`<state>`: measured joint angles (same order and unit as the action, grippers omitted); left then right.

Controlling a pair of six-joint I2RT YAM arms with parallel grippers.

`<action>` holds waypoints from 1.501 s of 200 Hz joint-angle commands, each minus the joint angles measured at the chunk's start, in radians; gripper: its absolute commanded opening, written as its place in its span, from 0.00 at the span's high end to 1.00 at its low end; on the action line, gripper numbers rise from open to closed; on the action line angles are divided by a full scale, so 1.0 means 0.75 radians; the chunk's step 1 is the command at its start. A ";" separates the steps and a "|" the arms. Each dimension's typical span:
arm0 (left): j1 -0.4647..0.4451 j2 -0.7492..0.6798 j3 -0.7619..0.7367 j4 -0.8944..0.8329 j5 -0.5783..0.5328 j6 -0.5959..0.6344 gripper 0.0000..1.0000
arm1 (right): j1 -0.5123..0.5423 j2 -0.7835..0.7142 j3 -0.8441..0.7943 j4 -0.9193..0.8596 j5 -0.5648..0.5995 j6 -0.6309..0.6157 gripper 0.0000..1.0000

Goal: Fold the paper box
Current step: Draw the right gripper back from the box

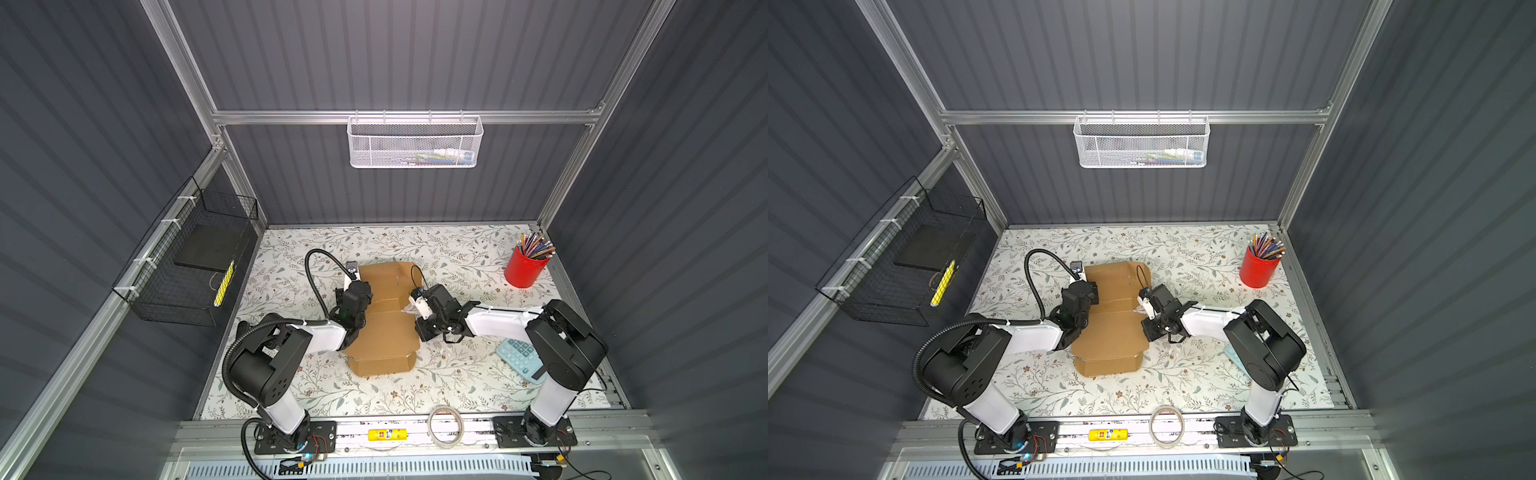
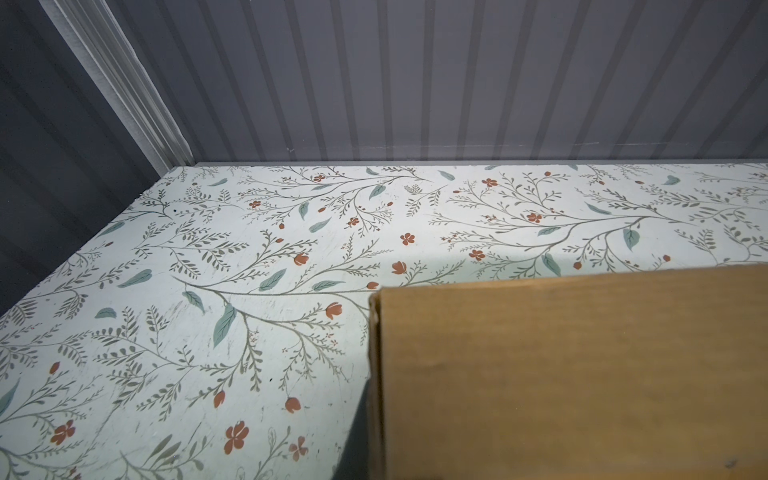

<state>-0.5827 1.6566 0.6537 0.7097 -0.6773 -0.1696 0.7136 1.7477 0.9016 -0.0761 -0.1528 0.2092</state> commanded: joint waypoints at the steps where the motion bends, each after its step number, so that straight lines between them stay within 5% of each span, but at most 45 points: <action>1: 0.008 0.000 -0.019 -0.095 0.009 -0.001 1.00 | -0.031 -0.077 -0.020 -0.022 0.036 -0.012 0.90; 73: 0.008 -0.006 -0.033 -0.085 0.009 0.001 1.00 | -0.296 -0.342 -0.022 -0.045 0.017 -0.069 0.84; 172: 0.010 -0.009 -0.040 -0.084 0.017 -0.001 1.00 | -0.439 0.034 0.313 -0.005 -0.108 -0.199 0.34; 300: 0.010 -0.002 -0.033 -0.081 0.041 -0.021 1.00 | -0.385 0.222 0.400 0.165 -0.180 -0.154 0.29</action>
<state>-0.5804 1.6547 0.6514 0.7109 -0.6662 -0.1745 0.4053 1.8919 1.1790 0.0048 -0.2779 0.0811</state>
